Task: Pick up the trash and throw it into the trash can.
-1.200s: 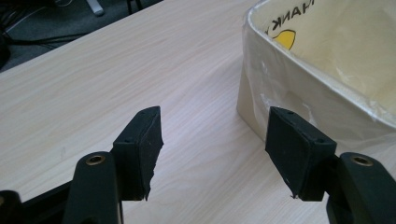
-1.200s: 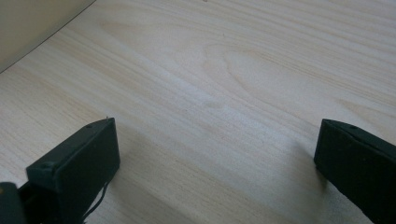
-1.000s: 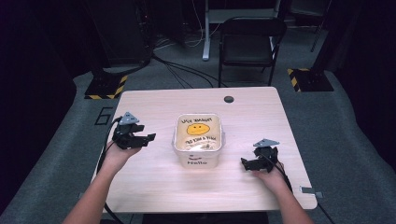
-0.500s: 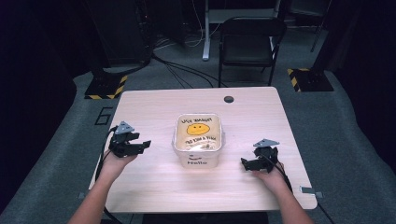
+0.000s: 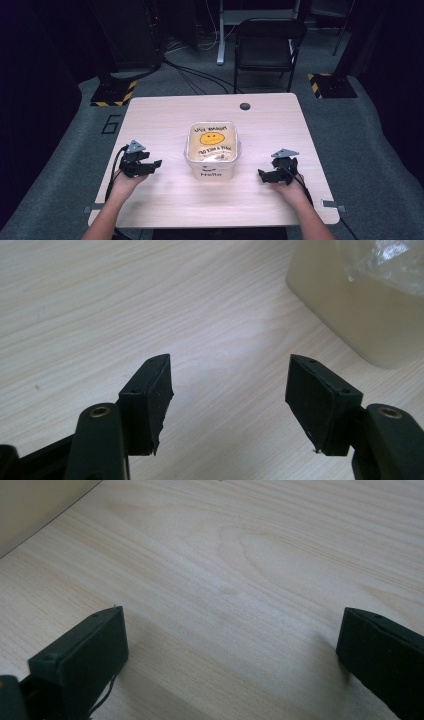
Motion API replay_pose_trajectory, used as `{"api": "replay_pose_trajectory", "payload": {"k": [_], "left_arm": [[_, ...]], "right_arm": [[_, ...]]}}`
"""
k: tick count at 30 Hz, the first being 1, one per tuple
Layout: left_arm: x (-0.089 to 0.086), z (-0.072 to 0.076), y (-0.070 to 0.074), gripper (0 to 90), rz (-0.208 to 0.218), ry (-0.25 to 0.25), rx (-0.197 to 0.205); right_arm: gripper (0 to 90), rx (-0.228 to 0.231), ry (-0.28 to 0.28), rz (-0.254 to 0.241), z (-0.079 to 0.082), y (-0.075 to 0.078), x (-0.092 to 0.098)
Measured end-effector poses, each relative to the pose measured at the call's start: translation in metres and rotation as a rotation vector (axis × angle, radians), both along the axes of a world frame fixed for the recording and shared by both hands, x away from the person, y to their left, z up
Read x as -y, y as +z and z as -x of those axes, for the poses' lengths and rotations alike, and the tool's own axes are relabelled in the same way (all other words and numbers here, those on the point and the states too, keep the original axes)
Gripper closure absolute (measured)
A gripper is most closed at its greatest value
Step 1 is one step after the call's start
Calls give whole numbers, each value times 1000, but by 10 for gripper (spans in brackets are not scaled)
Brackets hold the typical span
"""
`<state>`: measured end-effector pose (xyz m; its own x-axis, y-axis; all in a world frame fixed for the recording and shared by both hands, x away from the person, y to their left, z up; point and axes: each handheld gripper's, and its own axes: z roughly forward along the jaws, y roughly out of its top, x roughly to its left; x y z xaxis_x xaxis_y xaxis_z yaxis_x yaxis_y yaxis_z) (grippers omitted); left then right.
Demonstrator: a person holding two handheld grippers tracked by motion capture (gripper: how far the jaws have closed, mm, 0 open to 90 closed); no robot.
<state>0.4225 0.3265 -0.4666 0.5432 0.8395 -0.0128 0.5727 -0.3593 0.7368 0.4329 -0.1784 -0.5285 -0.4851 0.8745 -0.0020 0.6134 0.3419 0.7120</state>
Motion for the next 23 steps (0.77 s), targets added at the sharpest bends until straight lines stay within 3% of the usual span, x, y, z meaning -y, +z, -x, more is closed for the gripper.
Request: {"api": "replay_pose_trajectory", "payload": {"k": [9,12,17,23], "left_arm": [[-4,1,-15,347,27,18,-2],[-7,2,-21,347,16,26,4],[-12,0,-33,345,-14,40,-27],[-16,-3,-40,337,-18,63,-56]], "right_arm": [[0,-3,-2,-1,0,0,0],[0,-1,-2,-1,0,0,0],[0,-1,-1,0,0,0,0],[0,-1,0,0,0,0,0]]}}
